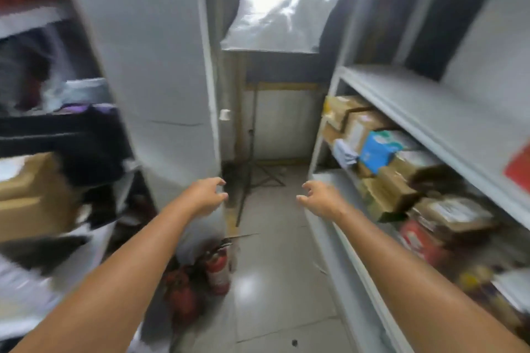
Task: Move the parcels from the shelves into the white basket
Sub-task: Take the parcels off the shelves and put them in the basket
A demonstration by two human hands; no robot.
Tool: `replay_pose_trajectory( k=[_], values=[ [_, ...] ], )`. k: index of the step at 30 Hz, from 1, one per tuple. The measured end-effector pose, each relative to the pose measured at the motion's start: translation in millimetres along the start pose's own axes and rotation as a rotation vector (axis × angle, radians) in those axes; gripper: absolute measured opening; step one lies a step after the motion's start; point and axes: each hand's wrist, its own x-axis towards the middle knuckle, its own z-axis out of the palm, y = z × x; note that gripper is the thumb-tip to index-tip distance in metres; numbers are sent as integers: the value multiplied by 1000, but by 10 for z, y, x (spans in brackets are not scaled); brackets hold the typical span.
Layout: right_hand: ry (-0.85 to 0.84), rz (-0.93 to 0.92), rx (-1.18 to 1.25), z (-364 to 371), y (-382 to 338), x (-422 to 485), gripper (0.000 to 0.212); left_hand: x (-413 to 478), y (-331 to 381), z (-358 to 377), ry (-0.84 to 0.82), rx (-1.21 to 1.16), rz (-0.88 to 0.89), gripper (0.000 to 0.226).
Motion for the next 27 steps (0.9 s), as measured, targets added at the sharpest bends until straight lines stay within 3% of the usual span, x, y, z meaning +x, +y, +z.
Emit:
replay_pose_trajectory(
  k=[9, 14, 17, 23, 27],
  values=[
    [254, 490, 191, -296, 1252, -1036, 52, 674, 1664, 628, -183, 23, 487, 36],
    [382, 707, 275, -317, 1938, -1973, 31, 253, 2597, 1180, -258, 115, 697, 41],
    [475, 813, 353, -242, 2329, -2502, 37, -170, 2991, 1569, -320, 137, 816, 41],
    [565, 955, 435, 86, 3102, -3232, 45, -868, 3542, 2536, -481, 168, 953, 42],
    [589, 1046, 493, 313, 3603, -3405, 46, -1059, 3817, 3249, -610, 124, 928, 44]
  ],
)
